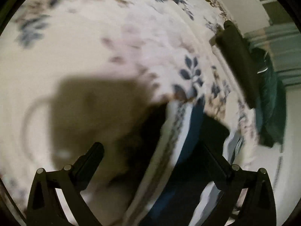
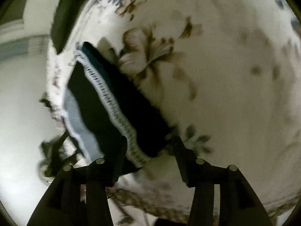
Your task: Fold small clothes
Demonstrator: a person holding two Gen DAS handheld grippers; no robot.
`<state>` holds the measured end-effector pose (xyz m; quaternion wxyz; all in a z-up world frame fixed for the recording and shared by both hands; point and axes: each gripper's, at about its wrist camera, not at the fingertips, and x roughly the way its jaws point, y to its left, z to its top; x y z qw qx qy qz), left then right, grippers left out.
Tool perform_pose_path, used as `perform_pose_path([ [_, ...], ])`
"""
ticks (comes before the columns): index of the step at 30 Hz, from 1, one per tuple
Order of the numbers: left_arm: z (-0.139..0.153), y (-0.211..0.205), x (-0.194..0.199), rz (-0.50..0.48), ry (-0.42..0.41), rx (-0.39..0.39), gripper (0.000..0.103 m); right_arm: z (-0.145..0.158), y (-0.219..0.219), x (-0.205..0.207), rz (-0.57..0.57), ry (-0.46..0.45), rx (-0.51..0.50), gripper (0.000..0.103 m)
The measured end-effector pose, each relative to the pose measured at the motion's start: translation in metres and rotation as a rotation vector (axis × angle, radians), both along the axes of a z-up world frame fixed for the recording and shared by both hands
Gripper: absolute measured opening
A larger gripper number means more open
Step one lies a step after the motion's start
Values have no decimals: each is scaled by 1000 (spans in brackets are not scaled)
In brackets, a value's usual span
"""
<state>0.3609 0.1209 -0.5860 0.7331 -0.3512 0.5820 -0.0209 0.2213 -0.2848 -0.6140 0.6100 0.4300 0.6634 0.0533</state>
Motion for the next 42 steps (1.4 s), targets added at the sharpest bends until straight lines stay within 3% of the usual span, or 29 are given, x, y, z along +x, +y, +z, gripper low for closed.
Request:
perform_pose_path([
  [1, -5, -4, 11, 0, -15, -1, 102, -3, 2, -6, -17, -3, 44, 53],
  [3, -3, -10, 21, -18, -56, 26, 90, -13, 7, -14, -38, 25, 93, 53],
  [5, -1, -16, 27, -53, -80, 30, 30, -29, 11, -20, -87, 81, 146, 53],
  [7, 0, -15, 31, -52, -82, 36, 24, -39, 12, -27, -141, 113, 185, 53],
  [8, 3, -13, 32, -46, -88, 36, 23, -38, 10, -29, -195, 75, 198, 29],
  [9, 3, -11, 34, -43, -88, 31, 22, -34, 10, -29, -207, 47, 169, 14],
  [11, 7, -7, 38, -38, -92, 31, 16, -16, 7, -30, -201, 14, 88, 14],
  [15, 3, -7, 48, -65, -84, 1, 16, -7, 6, -31, -143, 29, -8, 13],
  [18, 6, -7, 48, -114, -57, 4, 18, -20, 2, -23, -81, 93, 57, 23],
  [19, 9, -2, 44, -115, -60, -23, 21, -18, -3, -22, -66, 92, 72, 34],
  [20, 12, 5, 37, -104, -63, -43, 30, -13, -12, -17, -23, 95, 46, 53],
  [21, 15, 9, 32, -96, -65, -51, 36, -8, -21, -13, 3, 83, 8, 59],
  [23, 23, 25, 11, -69, -101, -98, 62, 4, -40, -2, 66, 34, -48, 69],
  [25, 24, 36, -8, -52, -114, -131, 66, 7, -53, 12, 136, 7, -79, 70],
  [27, 18, 43, -27, -36, -104, -177, 67, -3, -71, 19, 193, -29, -22, 70],
  [29, 4, 40, -45, -37, -78, -254, 70, -15, -72, 40, 244, -44, 65, 70],
  [35, -25, -8, -58, -107, -62, -354, 70, -55, -53, 105, 390, -62, 342, 72],
  [40, -28, -41, -39, -150, -107, -334, 71, -66, -15, 128, 521, -44, 452, 72],
  [42, -18, -45, -35, -139, -151, -321, 65, -63, -12, 134, 507, -53, 452, 63],
])
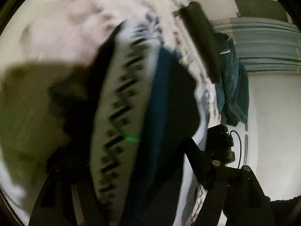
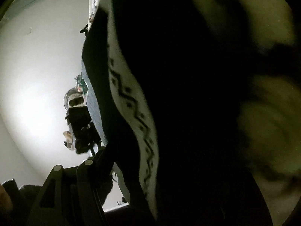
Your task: Fold small clothes
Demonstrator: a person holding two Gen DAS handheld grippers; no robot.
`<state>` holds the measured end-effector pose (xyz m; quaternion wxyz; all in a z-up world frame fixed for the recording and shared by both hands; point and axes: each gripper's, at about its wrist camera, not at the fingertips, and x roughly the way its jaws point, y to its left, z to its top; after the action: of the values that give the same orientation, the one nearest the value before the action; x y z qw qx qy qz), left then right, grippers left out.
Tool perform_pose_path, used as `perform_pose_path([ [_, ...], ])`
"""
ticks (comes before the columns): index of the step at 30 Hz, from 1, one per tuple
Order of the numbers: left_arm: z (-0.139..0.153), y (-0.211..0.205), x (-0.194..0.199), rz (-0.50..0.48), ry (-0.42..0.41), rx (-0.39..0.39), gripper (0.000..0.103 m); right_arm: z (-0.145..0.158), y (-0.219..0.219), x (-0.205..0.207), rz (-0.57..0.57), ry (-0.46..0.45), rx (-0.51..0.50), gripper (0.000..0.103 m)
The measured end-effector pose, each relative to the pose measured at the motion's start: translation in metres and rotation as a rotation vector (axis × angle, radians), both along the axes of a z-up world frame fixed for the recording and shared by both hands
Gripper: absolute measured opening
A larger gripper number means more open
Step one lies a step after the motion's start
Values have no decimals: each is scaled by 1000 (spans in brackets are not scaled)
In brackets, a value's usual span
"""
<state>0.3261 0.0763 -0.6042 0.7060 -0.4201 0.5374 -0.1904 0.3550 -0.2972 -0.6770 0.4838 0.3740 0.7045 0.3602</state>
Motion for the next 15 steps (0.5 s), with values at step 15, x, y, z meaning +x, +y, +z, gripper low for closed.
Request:
perform_pose_path([
  [15, 119, -27, 128, -135, -145, 95, 29, 124, -98, 73, -255, -179, 6, 26],
])
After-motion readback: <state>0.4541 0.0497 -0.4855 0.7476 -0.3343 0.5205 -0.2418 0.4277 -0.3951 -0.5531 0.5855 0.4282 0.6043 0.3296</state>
